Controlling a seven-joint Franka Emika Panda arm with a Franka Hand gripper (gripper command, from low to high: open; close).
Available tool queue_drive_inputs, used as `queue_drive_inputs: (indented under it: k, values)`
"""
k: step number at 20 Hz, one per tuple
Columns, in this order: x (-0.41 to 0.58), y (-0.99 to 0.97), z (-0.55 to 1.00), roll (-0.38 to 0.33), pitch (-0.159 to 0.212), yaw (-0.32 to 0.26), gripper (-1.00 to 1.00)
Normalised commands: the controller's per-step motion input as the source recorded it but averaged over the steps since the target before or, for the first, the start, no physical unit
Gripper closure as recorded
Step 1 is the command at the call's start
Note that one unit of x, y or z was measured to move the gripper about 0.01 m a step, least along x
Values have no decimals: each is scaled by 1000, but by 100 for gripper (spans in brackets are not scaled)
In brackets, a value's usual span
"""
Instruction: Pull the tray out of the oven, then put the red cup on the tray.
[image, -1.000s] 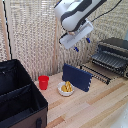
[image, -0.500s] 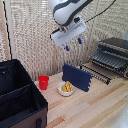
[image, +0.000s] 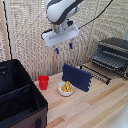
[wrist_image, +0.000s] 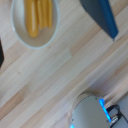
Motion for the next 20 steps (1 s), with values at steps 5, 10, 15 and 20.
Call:
queue_drive_inputs:
  k: [5, 10, 15, 20]
  values:
    - [230, 554, -262, 127, -50, -113, -100]
    - [318, 144, -328, 60, -87, -114, -100]
    - [297, 19, -335, 21, -28, -75, -100]
    - [183, 140, -386, 37, 0, -50, -100]
